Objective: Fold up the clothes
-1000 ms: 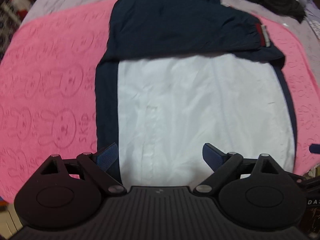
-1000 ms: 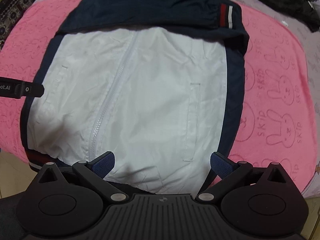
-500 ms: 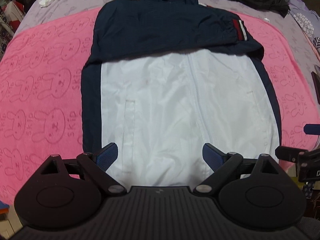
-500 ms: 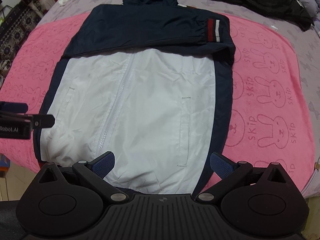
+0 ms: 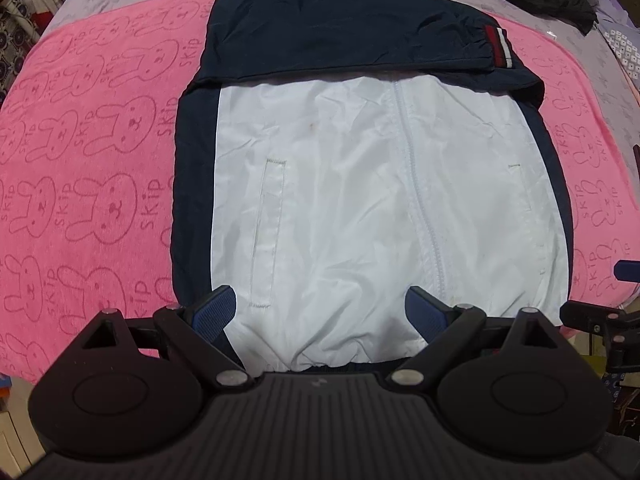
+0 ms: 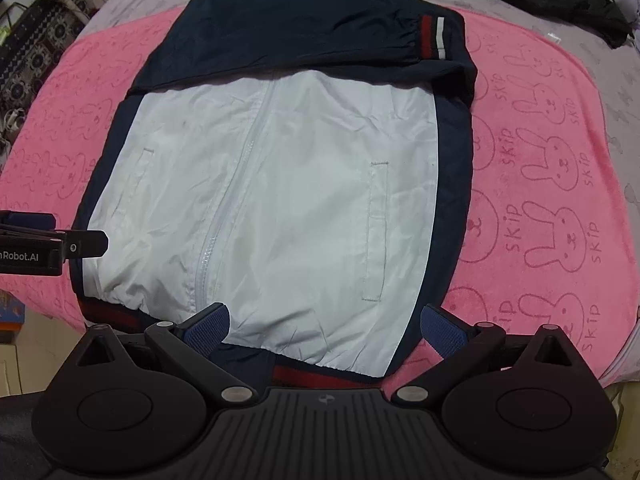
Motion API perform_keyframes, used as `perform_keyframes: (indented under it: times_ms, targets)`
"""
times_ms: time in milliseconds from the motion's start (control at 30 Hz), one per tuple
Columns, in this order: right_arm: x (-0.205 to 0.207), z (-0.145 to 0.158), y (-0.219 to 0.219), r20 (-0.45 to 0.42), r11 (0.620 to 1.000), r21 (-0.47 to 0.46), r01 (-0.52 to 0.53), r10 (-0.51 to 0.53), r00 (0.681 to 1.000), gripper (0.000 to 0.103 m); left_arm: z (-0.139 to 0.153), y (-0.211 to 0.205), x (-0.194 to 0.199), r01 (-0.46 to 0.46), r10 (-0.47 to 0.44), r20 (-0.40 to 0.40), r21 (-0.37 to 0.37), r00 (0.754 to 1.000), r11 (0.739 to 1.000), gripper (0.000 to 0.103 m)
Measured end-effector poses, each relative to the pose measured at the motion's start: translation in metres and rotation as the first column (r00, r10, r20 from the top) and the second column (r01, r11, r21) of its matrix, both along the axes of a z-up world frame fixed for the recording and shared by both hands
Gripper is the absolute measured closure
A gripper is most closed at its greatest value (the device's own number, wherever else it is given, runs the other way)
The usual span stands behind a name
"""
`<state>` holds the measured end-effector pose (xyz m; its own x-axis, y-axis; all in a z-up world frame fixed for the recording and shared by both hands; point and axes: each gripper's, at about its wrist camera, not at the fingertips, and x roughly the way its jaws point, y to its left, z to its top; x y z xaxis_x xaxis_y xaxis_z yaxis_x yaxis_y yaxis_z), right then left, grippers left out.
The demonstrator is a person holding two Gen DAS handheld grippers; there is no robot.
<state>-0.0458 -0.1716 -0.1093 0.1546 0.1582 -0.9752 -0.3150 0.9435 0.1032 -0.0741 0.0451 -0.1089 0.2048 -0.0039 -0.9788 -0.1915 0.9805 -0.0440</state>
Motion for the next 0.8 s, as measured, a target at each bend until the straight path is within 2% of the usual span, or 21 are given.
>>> perform_keyframes:
  times_ms: [333, 500, 633, 800]
  targets:
    - [-0.010, -0.012, -0.003, -0.037, 1.000, -0.020, -0.011, 0.011, 0.999, 0.000, -0.015, 0.003, -0.009, -0.021, 0.020, -0.043, -0.013, 0.999, 1.000, 0.010]
    - [-0.019, -0.023, -0.007, -0.035, 0.998, -0.050, -0.040, 0.038, 0.999, 0.000, -0.035, 0.018, -0.023, -0.007, 0.006, -0.034, -0.047, 0.999, 0.999, 0.010]
    - [-0.031, -0.047, -0.024, -0.040, 0.996, -0.078, -0.052, 0.049, 0.998, 0.000, -0.065, 0.034, -0.041, -0.009, 0.005, -0.076, -0.049, 0.997, 0.999, 0.010]
    - [-0.038, -0.081, -0.049, -0.106, 0.996, -0.091, 0.006, -0.015, 0.994, 0.002, -0.089, 0.041, -0.059, -0.010, 0.005, -0.106, -0.046, 0.994, 0.999, 0.010]
